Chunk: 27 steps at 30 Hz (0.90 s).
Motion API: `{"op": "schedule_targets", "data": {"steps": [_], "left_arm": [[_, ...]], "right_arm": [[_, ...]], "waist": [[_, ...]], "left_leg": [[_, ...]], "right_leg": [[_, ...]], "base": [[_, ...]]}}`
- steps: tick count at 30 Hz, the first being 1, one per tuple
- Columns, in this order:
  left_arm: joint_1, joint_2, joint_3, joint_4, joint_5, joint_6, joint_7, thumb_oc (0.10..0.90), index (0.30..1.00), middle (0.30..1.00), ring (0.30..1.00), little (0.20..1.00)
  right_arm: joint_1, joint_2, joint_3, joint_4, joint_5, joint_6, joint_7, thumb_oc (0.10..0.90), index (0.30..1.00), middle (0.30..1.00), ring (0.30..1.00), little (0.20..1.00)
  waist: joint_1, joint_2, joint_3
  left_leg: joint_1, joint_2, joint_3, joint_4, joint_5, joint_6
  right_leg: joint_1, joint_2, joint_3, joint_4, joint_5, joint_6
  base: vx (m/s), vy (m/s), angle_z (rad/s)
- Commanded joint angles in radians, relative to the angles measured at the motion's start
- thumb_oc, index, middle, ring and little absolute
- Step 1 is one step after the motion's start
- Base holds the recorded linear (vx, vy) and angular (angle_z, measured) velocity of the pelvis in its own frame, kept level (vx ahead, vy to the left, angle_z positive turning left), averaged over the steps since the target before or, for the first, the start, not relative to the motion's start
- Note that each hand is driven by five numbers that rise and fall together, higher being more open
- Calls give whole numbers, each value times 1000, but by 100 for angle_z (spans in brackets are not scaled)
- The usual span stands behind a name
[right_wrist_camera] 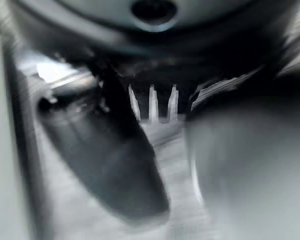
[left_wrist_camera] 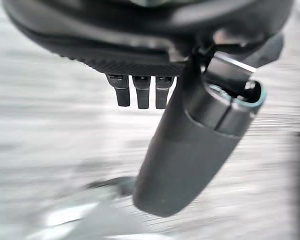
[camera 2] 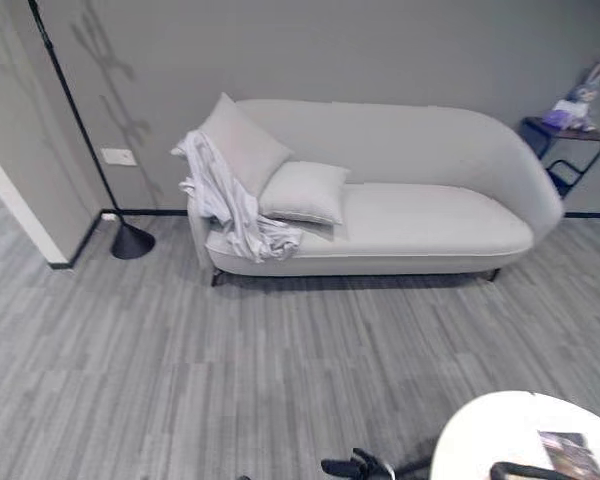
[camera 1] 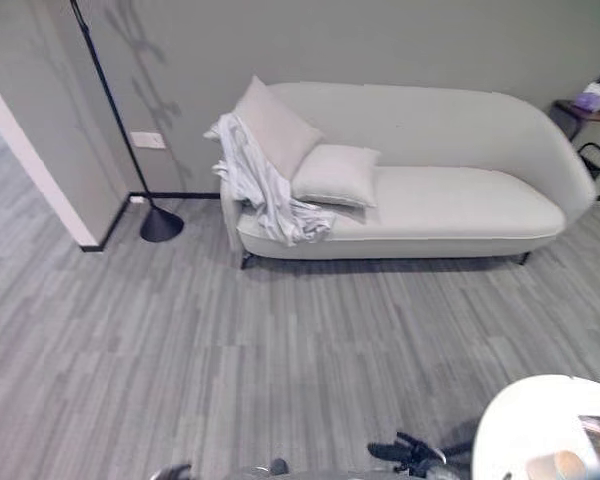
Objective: Hang the clothes on the sofa on the clothes rack.
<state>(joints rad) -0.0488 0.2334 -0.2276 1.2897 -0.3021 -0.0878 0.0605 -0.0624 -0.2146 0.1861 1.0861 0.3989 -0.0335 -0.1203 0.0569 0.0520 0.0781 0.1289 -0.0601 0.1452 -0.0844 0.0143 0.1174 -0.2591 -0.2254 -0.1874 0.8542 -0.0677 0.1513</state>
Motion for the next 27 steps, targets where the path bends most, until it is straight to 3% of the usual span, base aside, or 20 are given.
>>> {"op": "schedule_targets", "data": {"steps": [1,2,4,5,6,7,9,10,11,12,13,14,17,18,20,23,24,25,26,27], "left_arm": [[-48,-8,12,-29,32,-61,15,800,900,900,900,900],[-50,-17,7,-37,42,-61,13,800,900,900,900,900],[-62,-42,5,-7,72,-62,14,800,900,900,900,900],[-58,-56,7,14,88,-61,14,800,900,900,900,900],[-54,-62,9,23,94,-61,7,800,900,900,900,900],[-20,-69,48,61,88,-54,6,800,900,900,900,900],[4,-73,74,81,84,-48,4,800,900,900,900,900],[23,-70,104,105,81,-42,4,800,900,900,900,900],[30,-67,111,110,82,-41,4,800,900,900,900,900],[46,-56,123,128,99,-35,3,800,900,900,900,900],[46,-56,124,128,99,-35,3,800,900,900,900,900],[48,-47,123,126,109,-40,7,800,900,900,900,900],[46,-33,126,59,79,-54,33,800,900,900,900,900],[38,-38,122,29,58,-62,49,800,900,900,900,900],[23,-48,89,-31,49,-76,59,800,900,900,900,900],[24,-51,61,-60,47,-88,60,800,900,900,900,900],[43,-55,42,-81,31,-95,63,800,900,900,900,900],[44,-55,42,-81,31,-95,63,800,900,900,900,900],[51,-56,45,-82,20,-96,66,800,900,900,900,900],[51,-56,45,-82,20,-96,66,800,900,900,900,900]], "right_arm": [[-52,-41,-21,-240,-96,-87,-85,800,900,900,900,900],[-51,-57,-33,-297,-124,-78,-107,800,900,900,900,900],[-54,-92,-64,-366,-177,-71,-137,800,900,900,900,900],[-50,-106,-77,-384,-209,-62,-146,800,900,900,900,900],[-50,-120,-81,-398,-236,-62,-157,800,900,900,900,900],[-67,-142,-70,-374,-299,-52,-176,800,900,900,900,900],[-68,-152,-60,-369,-335,-39,-177,800,900,900,900,900],[-75,-162,-54,-359,-364,-41,-177,800,900,900,900,900],[-82,-171,-48,-368,-375,-36,-180,800,900,900,900,900],[-94,-189,-41,-383,-387,-48,-176,800,900,900,900,900],[-95,-189,-40,-383,-387,-48,-176,800,900,900,900,900],[-101,-195,-31,-374,-398,-55,-179,800,900,900,900,900],[-125,-221,10,-344,-468,-43,-215,800,900,900,900,900],[-148,-238,35,-328,-529,-29,-242,800,900,900,900,900],[-186,-254,71,-310,-576,-26,-248,800,900,900,900,900],[-207,-250,85,-299,-559,-35,-246,800,900,900,900,900],[-228,-246,111,-275,-567,-33,-251,800,900,900,900,900],[-228,-246,112,-275,-567,-33,-252,800,900,900,900,900],[-242,-245,124,-266,-578,-33,-252,800,900,900,900,900],[-243,-245,125,-265,-578,-33,-252,800,900,900,900,900]], "waist": [[-13,-46,19],[-27,-52,23],[-56,-57,38],[-67,-61,38],[-66,-69,29],[-60,-87,7],[-59,-81,-1],[-53,-72,-12],[-47,-71,-15],[-35,-68,-28],[-36,-67,-28],[-31,-67,-32],[-1,-81,3],[15,-81,21],[37,-92,51],[52,-91,57],[73,-81,48],[73,-83,49],[87,-69,47],[86,-70,45]], "left_leg": [[29,20,-31,9,-33,-77],[53,20,-52,4,-52,-90],[116,32,-92,-3,-102,-112],[149,42,-105,-3,-129,-121],[161,43,-118,-3,-150,-127],[208,62,-147,-1,-168,-138],[210,89,-170,18,-157,-146],[199,119,-168,65,-114,-164],[176,129,-171,103,-94,-170],[128,149,-171,227,-28,-199],[126,150,-172,231,-30,-200],[90,174,-150,320,19,-224],[-55,250,-89,642,111,-230],[-83,277,-58,699,106,-219],[-179,271,-28,737,63,-200],[-230,263,2,650,16,-193],[-276,265,44,325,41,-203],[-270,262,46,316,46,-203],[-280,261,24,204,108,-217],[-278,259,25,193,116,-217]], "right_leg": [[142,61,-91,-597,119,-26],[135,58,-83,-742,153,-16],[88,39,12,-921,242,27],[52,21,53,-936,281,51],[58,20,59,-941,260,55],[73,21,57,-931,305,49],[91,40,49,-926,313,42],[105,61,34,-925,319,29],[115,68,24,-932,315,23],[153,90,-6,-941,291,4],[153,90,-8,-941,291,3],[180,96,-39,-941,265,-8],[256,118,-79,-941,184,-69],[281,131,-90,-941,161,-81],[309,124,-90,-941,132,-87],[334,126,-90,-941,110,-80],[362,115,-106,-941,77,-60],[363,113,-105,-941,77,-60],[374,122,-104,-941,67,-56],[371,121,-104,-941,68,-57]], "base": [[462,-179,50],[510,-179,34],[551,-149,69],[521,-131,80],[759,-254,75],[570,-206,71],[481,-210,70],[442,-230,89],[555,-293,103],[360,-200,67],[410,-225,28],[267,-182,-17],[317,-277,-4],[236,-217,22],[213,-112,30],[230,56,12],[238,139,3],[341,206,20],[103,65,37],[268,168,33]]}}
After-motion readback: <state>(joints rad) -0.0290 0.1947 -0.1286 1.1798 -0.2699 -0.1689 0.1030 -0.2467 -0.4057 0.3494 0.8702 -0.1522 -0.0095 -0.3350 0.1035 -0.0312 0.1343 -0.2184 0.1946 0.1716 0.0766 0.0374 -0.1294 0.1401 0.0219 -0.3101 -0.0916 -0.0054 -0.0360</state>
